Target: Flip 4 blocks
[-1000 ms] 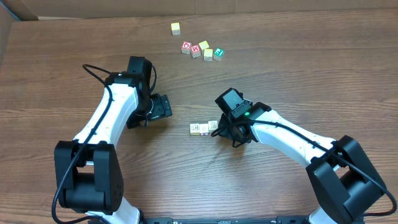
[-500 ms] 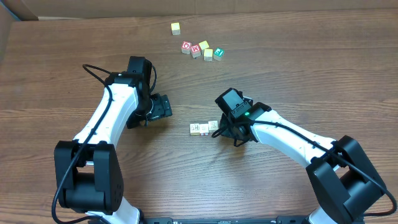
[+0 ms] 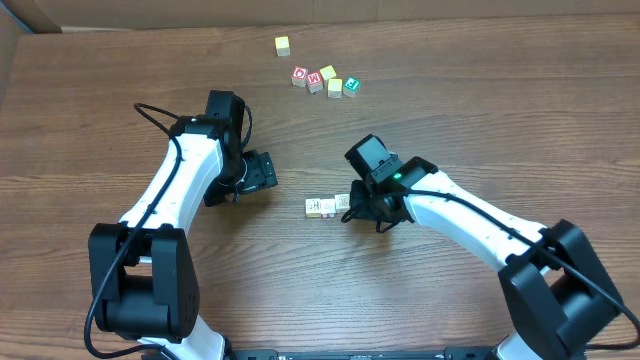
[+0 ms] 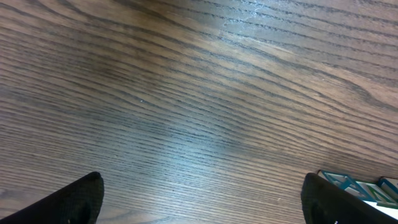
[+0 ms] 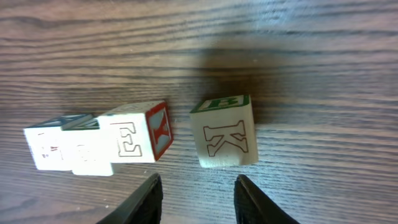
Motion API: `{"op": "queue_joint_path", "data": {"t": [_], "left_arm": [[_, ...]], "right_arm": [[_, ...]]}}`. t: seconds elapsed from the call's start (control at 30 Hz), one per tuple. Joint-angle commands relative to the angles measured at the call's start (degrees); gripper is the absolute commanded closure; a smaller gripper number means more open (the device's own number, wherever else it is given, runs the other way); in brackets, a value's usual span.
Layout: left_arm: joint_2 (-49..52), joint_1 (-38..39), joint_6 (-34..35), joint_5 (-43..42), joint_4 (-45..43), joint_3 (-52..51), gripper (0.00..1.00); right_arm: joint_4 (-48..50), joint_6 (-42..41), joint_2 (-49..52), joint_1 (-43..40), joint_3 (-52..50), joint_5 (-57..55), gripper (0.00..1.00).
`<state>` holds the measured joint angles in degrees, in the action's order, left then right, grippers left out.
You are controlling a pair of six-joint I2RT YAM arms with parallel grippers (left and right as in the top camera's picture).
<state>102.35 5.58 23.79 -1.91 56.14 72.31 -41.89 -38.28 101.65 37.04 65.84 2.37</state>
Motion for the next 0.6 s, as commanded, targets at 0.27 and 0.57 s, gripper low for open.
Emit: {"op": "queue_joint_path", "data": {"t": [0.27,0.57], "left_arm": [[0.9,0.6,0.0,-1.6,0.2,0.0,0.78],[1.1,2.6,0.0,-1.6,0.2,0.0,0.92]], "right_arm": [[-2.7,-2.1,-3.2,-9.4,-0.4,0.7,0.74],[4.6,-4.0,-3.2,-8.4,-6.0,3.6,0.82]]}}
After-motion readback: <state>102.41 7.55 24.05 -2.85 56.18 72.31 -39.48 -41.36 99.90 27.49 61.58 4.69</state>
